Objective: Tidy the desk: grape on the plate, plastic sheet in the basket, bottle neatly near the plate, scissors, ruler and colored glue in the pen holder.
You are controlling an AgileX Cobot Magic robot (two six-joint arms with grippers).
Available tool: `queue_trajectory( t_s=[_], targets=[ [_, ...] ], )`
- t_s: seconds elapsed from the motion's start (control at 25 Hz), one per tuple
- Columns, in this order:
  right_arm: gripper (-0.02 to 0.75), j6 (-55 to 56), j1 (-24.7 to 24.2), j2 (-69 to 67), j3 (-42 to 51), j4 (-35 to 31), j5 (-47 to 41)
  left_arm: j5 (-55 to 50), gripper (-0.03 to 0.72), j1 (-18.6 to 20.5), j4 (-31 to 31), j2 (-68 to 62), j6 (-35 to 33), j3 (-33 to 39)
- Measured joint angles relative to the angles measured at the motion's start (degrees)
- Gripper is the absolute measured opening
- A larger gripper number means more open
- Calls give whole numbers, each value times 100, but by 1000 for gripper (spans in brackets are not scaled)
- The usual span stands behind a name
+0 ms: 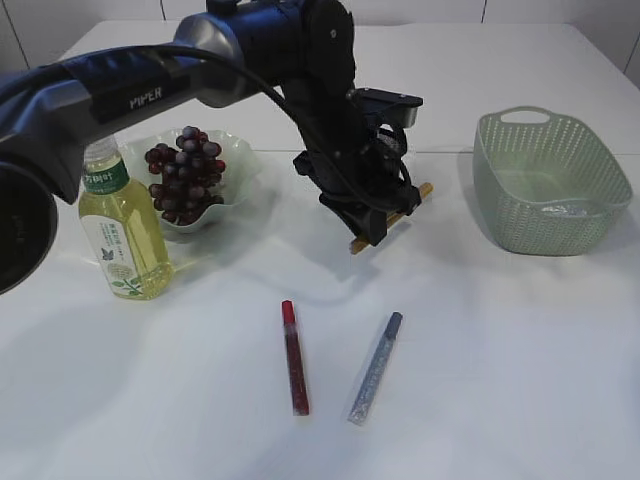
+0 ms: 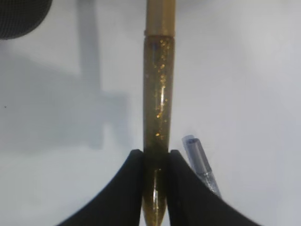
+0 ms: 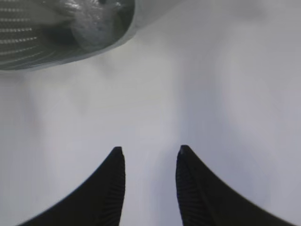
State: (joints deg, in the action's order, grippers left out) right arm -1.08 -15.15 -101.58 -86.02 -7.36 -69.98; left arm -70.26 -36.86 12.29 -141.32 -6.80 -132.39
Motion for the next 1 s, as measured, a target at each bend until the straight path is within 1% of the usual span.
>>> queue_trajectory(
  t_s=[0.12,0.36,0.52,0.64,0.76,0.88,1.0],
  targets=[
    [300,-409,0,0,39,-470,0,-9,111,-43,0,117,39,121],
    [300,-1856,145,0,572,-2067,11,-50,116,-65,0,421,83,196],
    [300,-2623,160,9,660,-2951,125,-63,118,-65,0,703,145,196],
    [300,-3289,160,23,674,-3809,213,-77,119,-65,0,874,179,196],
    [300,-4028,160,43,674,-4912,160,-86,120,-65,-11,1030,212,196],
    [300,-4566,160,56,674,-5734,156,-90,121,-65,-18,1168,229,196],
    [300,-4859,160,56,674,-6167,156,-99,122,-65,-7,1315,250,196]
  ],
)
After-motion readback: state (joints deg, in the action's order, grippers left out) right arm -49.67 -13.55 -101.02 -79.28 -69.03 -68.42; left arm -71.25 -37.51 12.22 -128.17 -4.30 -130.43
